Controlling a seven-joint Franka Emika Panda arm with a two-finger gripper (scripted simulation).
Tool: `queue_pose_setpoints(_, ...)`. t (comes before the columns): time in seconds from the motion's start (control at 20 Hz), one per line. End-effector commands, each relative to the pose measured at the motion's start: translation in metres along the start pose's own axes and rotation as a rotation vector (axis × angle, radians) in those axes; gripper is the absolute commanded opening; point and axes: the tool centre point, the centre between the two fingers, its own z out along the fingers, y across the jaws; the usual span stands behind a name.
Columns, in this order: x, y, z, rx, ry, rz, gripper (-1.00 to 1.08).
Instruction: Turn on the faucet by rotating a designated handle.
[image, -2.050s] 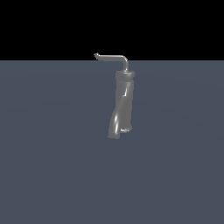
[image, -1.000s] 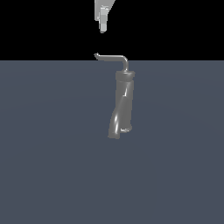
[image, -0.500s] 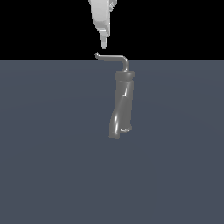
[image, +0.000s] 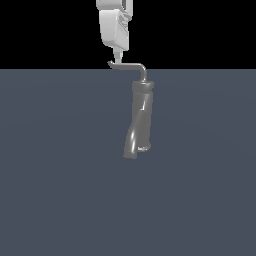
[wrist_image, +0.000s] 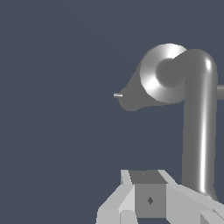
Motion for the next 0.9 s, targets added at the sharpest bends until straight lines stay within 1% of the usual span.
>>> queue_pose_setpoints(0.0,-0.001,-0.003,0.003,0.002,0.003,0.020,-1.00)
queue_pose_setpoints(0.4,-0.001,-0.004,0.005,0.002,0.004,0.029,-1.00)
queue_pose_setpoints(0.85,-0.003,0.020,0.006,0.002,0.004,0.029,-1.00)
